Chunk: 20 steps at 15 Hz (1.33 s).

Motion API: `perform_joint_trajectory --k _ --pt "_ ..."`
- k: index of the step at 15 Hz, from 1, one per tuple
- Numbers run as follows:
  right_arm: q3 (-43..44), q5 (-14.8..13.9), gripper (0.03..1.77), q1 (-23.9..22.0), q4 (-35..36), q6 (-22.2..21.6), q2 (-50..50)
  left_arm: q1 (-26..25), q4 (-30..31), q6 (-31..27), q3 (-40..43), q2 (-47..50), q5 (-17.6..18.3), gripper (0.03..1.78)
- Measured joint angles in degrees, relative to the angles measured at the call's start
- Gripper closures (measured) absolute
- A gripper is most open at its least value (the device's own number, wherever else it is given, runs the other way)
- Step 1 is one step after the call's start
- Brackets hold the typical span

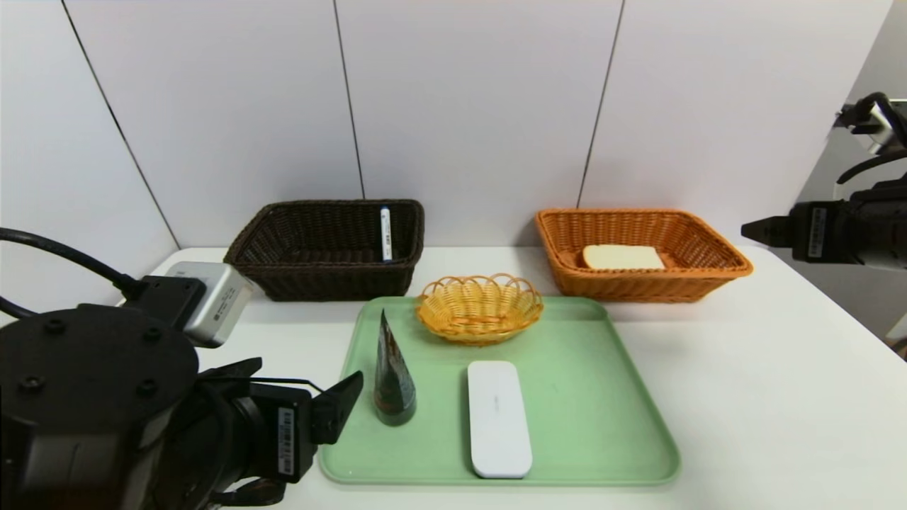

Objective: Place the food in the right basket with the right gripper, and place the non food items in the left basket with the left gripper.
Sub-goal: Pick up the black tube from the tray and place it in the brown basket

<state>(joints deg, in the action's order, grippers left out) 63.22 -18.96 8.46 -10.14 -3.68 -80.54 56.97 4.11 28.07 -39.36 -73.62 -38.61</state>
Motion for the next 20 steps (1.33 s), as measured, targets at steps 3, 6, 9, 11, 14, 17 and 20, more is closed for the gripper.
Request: perform_joint_trajectory --k 3,6,9,11,14,17,20 --pt "0.01 0.02 0.11 -0.85 0.0 0.02 0.0 2.68 1.15 0.15 0.52 -2.47 -1.18 0.12" --pt "-0.62 0.0 0.11 -1.22 0.11 -0.06 0.04 4.44 0.05 1.48 0.41 -3.41 -1.68 0.12" --pt "-0.95 0.0 0.11 -1.19 0.26 -0.09 0.0 7.39 -0.09 4.47 0.17 -5.05 -1.68 0.12" --pt "-0.99 -0.02 0.11 -1.18 0.26 -0.11 0.0 9.02 -0.06 7.91 -0.35 -7.34 -1.71 0.12" --pt "-0.95 0.0 0.11 -1.18 0.22 0.0 0.2 9.73 -0.01 9.85 -0.84 -10.53 -2.6 0.12" --pt "-1.01 -0.02 0.11 -1.07 0.2 0.0 0.41 9.81 0.07 12.36 -1.51 -14.23 -5.16 0.12" --pt "-1.16 0.02 0.11 -0.59 0.23 0.0 0.54 9.84 0.1 12.87 -3.63 -17.26 -5.74 0.12"
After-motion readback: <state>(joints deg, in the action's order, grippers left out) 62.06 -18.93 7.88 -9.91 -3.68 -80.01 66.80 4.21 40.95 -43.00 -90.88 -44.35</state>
